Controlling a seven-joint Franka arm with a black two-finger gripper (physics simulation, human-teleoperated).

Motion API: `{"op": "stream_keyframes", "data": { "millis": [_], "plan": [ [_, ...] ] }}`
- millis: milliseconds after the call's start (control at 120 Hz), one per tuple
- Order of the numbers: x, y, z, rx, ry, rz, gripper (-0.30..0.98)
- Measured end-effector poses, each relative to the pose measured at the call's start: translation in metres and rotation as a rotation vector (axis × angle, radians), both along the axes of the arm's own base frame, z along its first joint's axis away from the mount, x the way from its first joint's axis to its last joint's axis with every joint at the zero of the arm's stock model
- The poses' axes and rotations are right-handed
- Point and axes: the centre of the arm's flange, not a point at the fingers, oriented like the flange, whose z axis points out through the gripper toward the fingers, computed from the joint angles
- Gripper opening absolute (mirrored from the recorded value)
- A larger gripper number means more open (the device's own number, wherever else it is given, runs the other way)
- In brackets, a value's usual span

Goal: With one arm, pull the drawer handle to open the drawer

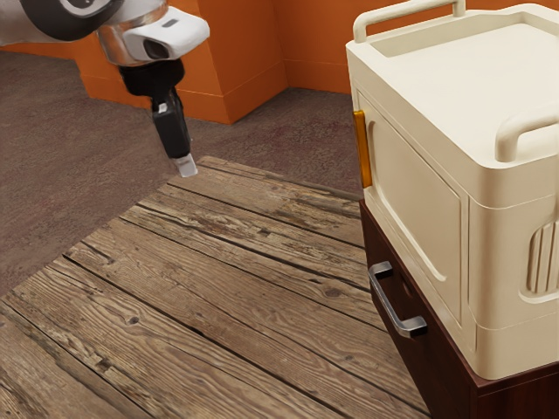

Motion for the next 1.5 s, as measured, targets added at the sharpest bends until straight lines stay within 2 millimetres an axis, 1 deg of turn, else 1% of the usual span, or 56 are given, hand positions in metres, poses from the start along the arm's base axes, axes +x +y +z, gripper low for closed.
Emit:
{"op": "stream_keyframes", "data": {
  "millis": [192,250,317,417,458,533,567,617,667,750,842,883,925,958,992,1050,1108,1167,1233,1358,1433,1500],
  "plan": [
    [0.01,0.008,-0.014,0.004,0.013,-0.012,0.68],
    [0.011,0.002,-0.017,0.004,0.016,-0.029,0.68],
    [0.002,-0.009,-0.022,-0.009,0.036,-0.059,0.68],
    [-0.014,-0.016,-0.031,-0.027,0.064,-0.135,0.68],
    [-0.023,-0.016,-0.031,-0.032,0.066,-0.19,0.68],
    [-0.041,-0.017,-0.024,-0.033,0.052,-0.332,0.68],
    [-0.042,-0.019,-0.028,-0.033,0.058,-0.406,0.68],
    [-0.041,-0.026,-0.038,-0.032,0.06,-0.526,0.69],
    [-0.035,-0.039,-0.046,-0.024,0.058,-0.652,0.69],
    [-0.024,-0.072,-0.059,-0.002,0.038,-0.865,0.69],
    [-0.019,-0.11,-0.085,0.008,0.015,-1.077,0.68],
    [-0.017,-0.124,-0.094,0.011,-0.006,-1.157,0.68],
    [-0.014,-0.132,-0.1,0.019,-0.034,-1.223,0.67],
    [-0.013,-0.135,-0.104,0.023,-0.058,-1.266,0.66],
    [-0.013,-0.134,-0.107,0.029,-0.082,-1.299,0.65],
    [-0.009,-0.124,-0.108,0.042,-0.132,-1.334,0.63],
    [-0.003,-0.112,-0.11,0.059,-0.177,-1.359,0.57],
    [0.001,-0.11,-0.11,0.074,-0.22,-1.395,0.51],
    [0.005,-0.118,-0.111,0.088,-0.265,-1.45,0.46],
    [0.009,-0.144,-0.114,0.086,-0.334,-1.554,0.4],
    [0.005,-0.154,-0.122,0.075,-0.351,-1.604,0.38],
    [-0.004,-0.154,-0.126,0.074,-0.366,-1.632,0.37]
  ]
}}
